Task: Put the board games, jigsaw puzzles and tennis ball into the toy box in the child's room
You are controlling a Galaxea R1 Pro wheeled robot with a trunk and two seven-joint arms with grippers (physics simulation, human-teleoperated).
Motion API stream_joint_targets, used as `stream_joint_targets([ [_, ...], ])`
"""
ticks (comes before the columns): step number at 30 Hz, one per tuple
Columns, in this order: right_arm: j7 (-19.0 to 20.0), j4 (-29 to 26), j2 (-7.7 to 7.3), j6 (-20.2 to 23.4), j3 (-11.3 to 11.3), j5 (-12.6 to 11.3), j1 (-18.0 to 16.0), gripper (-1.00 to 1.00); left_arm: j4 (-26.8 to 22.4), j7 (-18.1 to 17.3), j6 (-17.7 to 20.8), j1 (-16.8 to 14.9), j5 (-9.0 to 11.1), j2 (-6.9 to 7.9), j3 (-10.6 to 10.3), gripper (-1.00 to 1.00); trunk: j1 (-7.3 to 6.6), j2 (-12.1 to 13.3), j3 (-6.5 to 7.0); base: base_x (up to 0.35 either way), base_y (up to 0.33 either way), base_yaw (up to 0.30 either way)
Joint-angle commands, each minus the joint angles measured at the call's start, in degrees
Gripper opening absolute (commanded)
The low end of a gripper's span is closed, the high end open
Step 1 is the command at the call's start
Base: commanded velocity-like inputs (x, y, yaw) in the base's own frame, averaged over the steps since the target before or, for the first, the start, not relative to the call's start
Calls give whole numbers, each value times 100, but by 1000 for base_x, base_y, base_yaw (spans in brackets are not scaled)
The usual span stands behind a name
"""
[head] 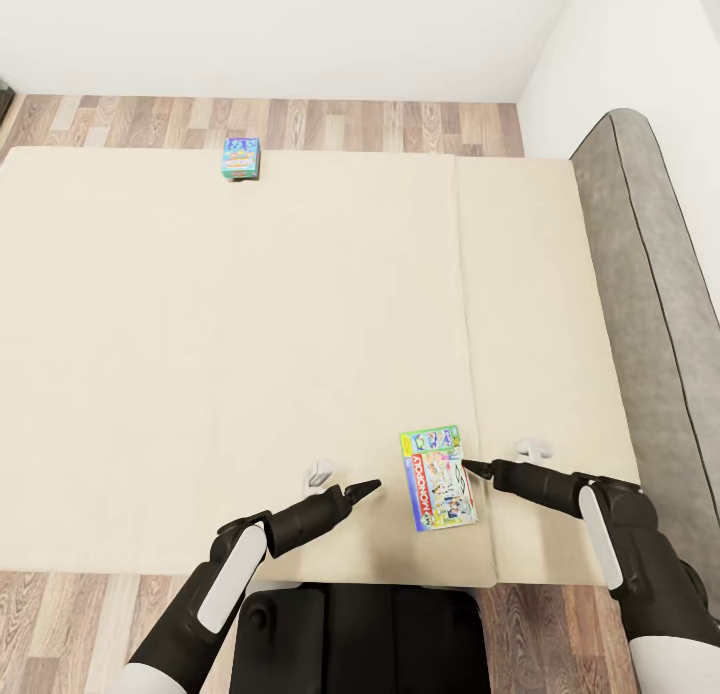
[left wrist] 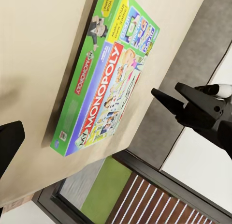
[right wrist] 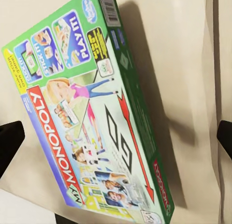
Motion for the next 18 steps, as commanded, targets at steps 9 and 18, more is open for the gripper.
stream_joint_targets([
  [9, -14, 2, 4, 45, 4, -45, -2, 100, -1, 2, 38, -3, 30, -2, 5, 100, 2, -4, -3, 0, 0, 0],
  [18, -125, 17, 5, 45, 10, -40, -3, 100, -1, 2, 38, 1, 30, -2, 5, 100, 2, -4, -3, 0, 0, 0],
])
